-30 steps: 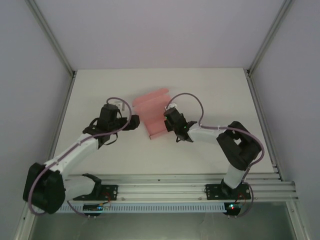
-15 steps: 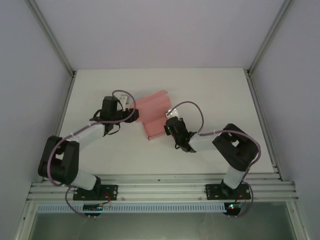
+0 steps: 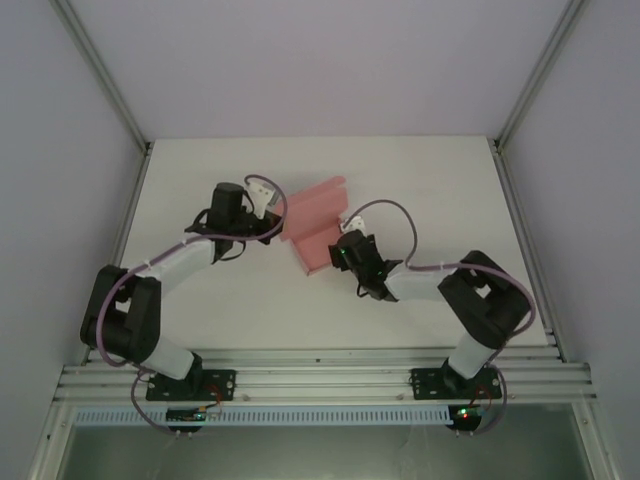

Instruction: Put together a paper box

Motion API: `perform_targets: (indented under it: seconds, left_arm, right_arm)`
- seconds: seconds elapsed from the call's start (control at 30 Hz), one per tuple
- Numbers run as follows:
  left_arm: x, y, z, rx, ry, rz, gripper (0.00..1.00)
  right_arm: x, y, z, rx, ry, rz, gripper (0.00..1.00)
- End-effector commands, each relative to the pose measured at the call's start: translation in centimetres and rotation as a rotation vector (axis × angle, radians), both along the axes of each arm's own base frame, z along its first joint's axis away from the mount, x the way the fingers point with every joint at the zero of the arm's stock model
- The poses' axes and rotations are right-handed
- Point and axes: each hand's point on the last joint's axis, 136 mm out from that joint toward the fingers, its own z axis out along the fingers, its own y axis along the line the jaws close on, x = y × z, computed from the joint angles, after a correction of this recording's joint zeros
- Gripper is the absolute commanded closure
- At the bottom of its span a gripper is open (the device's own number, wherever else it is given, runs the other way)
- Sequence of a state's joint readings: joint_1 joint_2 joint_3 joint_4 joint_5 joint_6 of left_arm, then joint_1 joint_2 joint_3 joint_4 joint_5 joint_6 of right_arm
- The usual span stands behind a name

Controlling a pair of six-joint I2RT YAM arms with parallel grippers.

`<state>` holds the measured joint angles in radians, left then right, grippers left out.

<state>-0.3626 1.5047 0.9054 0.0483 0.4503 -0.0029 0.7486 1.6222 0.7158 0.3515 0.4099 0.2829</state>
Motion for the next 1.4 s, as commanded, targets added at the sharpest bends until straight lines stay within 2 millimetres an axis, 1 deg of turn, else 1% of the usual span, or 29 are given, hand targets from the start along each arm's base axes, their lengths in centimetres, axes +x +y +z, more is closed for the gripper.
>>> perform_targets:
  seconds: [0.0,0.03,0.07,0.1,0.2,0.27,0.33,0.4,0.47,0.5,0.63,0.73,0.83,0.87,0.93,0.97,1.0,1.03,1.1,1.13,1.2,1.23,1.3,1.37]
  left_arm:
    - [-0.4,-0.9,0.9,0.066,-0.059,-0.128,1.0]
    - [-0.5,-0.9,0.8,0.081,-0.058,-0.145,1.0]
    - [-0.6,-1.0,0.9,0.096,-0.062,-0.162,1.0]
    - [-0.6,-1.1,1.0,0.101,-0.067,-0.176,1.0]
    - [-0.9,-1.6,1.4,0.097,-0.072,-0.221,1.0]
    - [-1.1,-2.0,1.7,0.096,-0.077,-0.245,1.0]
    - [-1.2,-2.1,1.5,0.105,-0.076,-0.256,1.0]
    - [-1.2,-2.3,1.3,0.112,-0.069,-0.265,1.0]
    - [-1.4,-2.4,1.1,0.117,-0.059,-0.277,1.0]
    - [-1.5,-2.5,1.1,0.12,-0.056,-0.286,1.0]
    - [-1.8,-2.8,1.2,0.129,-0.058,-0.3,1.0]
    - [-1.7,-2.7,1.3,0.132,-0.066,-0.298,1.0]
    - [-1.8,-2.8,1.2,0.131,-0.064,-0.301,1.0]
    - [-1.8,-2.9,1.2,0.132,-0.063,-0.305,1.0]
    - [-1.9,-2.9,1.2,0.135,-0.061,-0.307,1.0]
    - [-1.9,-2.9,1.1,0.136,-0.062,-0.307,1.0]
    - [-1.9,-2.9,1.2,0.136,-0.064,-0.307,1.0]
    - [-1.8,-2.9,1.2,0.137,-0.065,-0.305,1.0]
    - [-1.9,-2.9,1.1,0.137,-0.064,-0.311,1.0]
    - [-1.9,-3.0,1.1,0.137,-0.066,-0.309,1.0]
    - [-1.5,-2.8,1.0,0.149,-0.066,-0.292,1.0]
    - [-1.1,-2.7,0.8,0.162,-0.063,-0.268,1.0]
    - [-0.7,-2.5,0.6,0.184,-0.054,-0.243,1.0]
    - [0.4,-2.2,0.3,0.218,-0.041,-0.172,1.0]
  right_arm:
    - [-0.2,-0.7,3.0,0.095,0.031,0.05,0.17]
    - [-0.2,-1.1,3.8,0.104,0.026,0.07,0.13]
    - [-0.3,-1.3,4.6,0.114,0.025,0.115,0.02]
    - [-0.3,-1.6,5.1,0.112,0.025,0.163,0.0]
    - [-0.1,-3.0,6.5,0.116,0.03,0.284,0.0]
    - [0.5,-3.7,7.9,0.161,0.046,0.349,0.0]
    - [0.7,-3.8,9.0,0.195,0.078,0.426,0.0]
    - [0.8,-3.2,9.8,0.229,0.103,0.529,0.01]
    - [0.6,-2.4,9.9,0.228,0.12,0.626,0.03]
    - [0.9,-2.3,9.7,0.206,0.125,0.64,0.03]
    - [2.7,-2.7,9.0,0.171,0.167,0.625,0.06]
    - [3.0,-2.6,7.7,0.144,0.217,0.651,0.13]
    - [3.0,-2.4,5.7,0.11,0.264,0.673,0.18]
    - [3.5,-2.2,6.1,0.101,0.257,0.674,0.19]
    - [3.7,-2.1,5.6,0.098,0.28,0.672,0.36]
    - [3.8,-2.2,5.4,0.096,0.283,0.667,0.42]
    - [4.1,-2.3,5.2,0.087,0.284,0.658,0.53]
    - [4.1,-2.2,5.1,0.084,0.287,0.657,0.61]
    - [3.9,-2.0,4.9,0.086,0.293,0.665,0.69]
    - [3.7,-1.9,4.8,0.088,0.298,0.669,0.77]
    - [3.3,-1.7,4.8,0.092,0.305,0.681,0.86]
    - [3.0,-1.6,4.8,0.094,0.309,0.685,0.93]
    - [2.6,-1.5,4.9,0.09,0.308,0.681,1.0]
    - [2.7,-1.4,5.5,0.074,0.282,0.657,1.0]
